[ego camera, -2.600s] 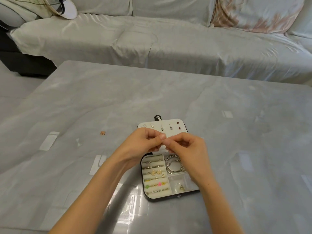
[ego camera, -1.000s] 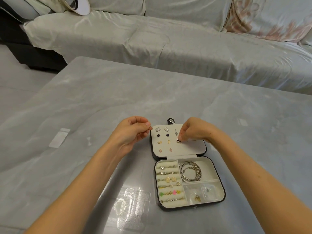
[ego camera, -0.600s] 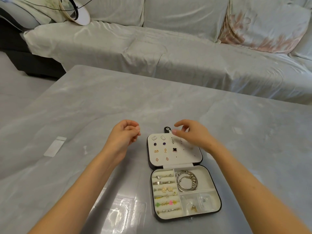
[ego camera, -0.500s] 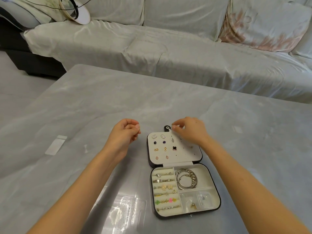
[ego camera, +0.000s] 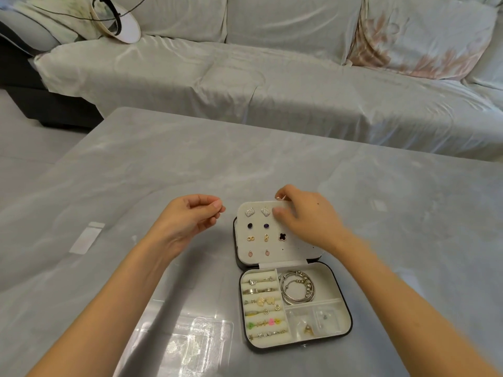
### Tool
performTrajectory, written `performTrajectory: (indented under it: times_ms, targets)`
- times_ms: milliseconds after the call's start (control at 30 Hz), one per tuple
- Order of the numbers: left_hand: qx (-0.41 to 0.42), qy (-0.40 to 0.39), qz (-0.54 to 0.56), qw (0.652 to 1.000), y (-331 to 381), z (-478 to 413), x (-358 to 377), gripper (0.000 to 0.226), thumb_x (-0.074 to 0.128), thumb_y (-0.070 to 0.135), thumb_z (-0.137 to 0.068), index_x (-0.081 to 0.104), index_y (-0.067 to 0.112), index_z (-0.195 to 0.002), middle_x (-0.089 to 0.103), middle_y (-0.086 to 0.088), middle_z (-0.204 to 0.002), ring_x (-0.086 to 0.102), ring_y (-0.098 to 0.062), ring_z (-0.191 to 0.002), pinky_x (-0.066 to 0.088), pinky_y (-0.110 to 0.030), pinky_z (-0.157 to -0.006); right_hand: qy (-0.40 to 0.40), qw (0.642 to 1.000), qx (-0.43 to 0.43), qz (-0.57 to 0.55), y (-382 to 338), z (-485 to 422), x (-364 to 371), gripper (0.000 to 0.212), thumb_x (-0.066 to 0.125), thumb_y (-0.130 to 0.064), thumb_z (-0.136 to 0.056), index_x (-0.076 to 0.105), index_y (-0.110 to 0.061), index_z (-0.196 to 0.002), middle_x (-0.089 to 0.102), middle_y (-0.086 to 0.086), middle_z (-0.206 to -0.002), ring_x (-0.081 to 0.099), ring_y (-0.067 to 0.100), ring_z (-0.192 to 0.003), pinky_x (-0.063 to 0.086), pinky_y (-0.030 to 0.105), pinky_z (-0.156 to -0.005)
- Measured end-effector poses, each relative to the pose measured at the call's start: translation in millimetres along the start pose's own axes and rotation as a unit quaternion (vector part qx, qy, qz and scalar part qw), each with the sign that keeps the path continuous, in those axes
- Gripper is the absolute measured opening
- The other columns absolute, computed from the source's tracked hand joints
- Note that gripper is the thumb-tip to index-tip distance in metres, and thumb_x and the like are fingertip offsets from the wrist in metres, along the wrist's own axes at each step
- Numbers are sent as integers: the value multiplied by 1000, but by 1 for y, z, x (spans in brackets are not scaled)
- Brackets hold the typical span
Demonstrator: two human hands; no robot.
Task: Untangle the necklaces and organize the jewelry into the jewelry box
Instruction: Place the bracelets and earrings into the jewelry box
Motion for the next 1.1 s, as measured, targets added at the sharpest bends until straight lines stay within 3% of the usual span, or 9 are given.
performTrajectory:
  times_ms: [100, 167, 333, 533, 733, 867, 1100]
  targets:
    - [-32, -17, 25, 999, 0, 1, 2, 8, 59, -3, -84, 64, 3, -81, 68, -1, -62, 58, -6, -52, 52, -14, -54, -30, 998, -44, 38, -1, 17, -12, 49, 65, -38, -81, 49, -24, -124, 57, -7, -117, 51, 17, -105, 33, 32, -93]
    - [-60, -41, 45, 996, -1, 2, 7, 9, 58, -5, -84, 63, 3, -83, 68, -3, -63, 58, -7, -52, 51, -14, -53, 1, 997, -65, 38, 1, 28, -12, 53, 72, -36, -75, 52, -23, -123, 58, -6, -113, 52, 19, -101, 31, 32, -89]
    - [-111, -87, 30, 990, 0, 1, 20, 16, 59, -7, -81, 61, 9, -85, 70, -5, -67, 62, -8, -54, 51, -16, -52, 118, 988, -93, 43, 5, 49, 1, 45, 68, -40, -65, 57, -24, -105, 59, -9, -87, 52, 17, -80, 28, 29, -74]
    - [-128, -134, -23, 982, 2, -6, 35, 16, 62, -6, -79, 62, 9, -82, 69, -3, -69, 64, -11, -65, 53, -19, -63, 178, 975, -119, 53, 6, 60, 8, 48, 68, -38, -66, 50, -24, -109, 59, -6, -90, 44, 14, -85, 28, 28, -79]
    - [-140, -204, -91, 965, 3, -13, 50, 17, 61, -9, -79, 62, 8, -83, 69, -2, -65, 66, -8, -60, 52, -17, -54, 243, 956, -152, 64, 7, 65, 13, 32, 61, -31, -76, 48, -20, -103, 62, 0, -86, 45, 18, -82, 32, 32, -78]
    - [-135, -275, -154, 939, -1, -18, 61, 21, 59, -12, -80, 61, 7, -86, 70, 0, -66, 68, -9, -70, 55, -18, -69, 310, 930, -176, 86, 7, 83, 21, 33, 73, -17, -73, 49, -18, -95, 65, 1, -81, 51, 18, -76, 34, 33, -77]
    - [-170, -350, -232, 891, -17, -16, 80, 19, 59, -8, -82, 62, 10, -85, 71, 3, -67, 67, -7, -72, 51, -22, -80, 393, 893, -189, 108, 10, 105, 39, 41, 74, 3, -59, 47, -17, -82, 66, -1, -69, 49, 16, -72, 29, 34, -74]
Point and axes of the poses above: each hand's wrist, its own z-axis away from the middle knuckle, its own x-axis out of the palm, y = z × x, the point moved 1 cm from there along -z, towards the middle knuckle
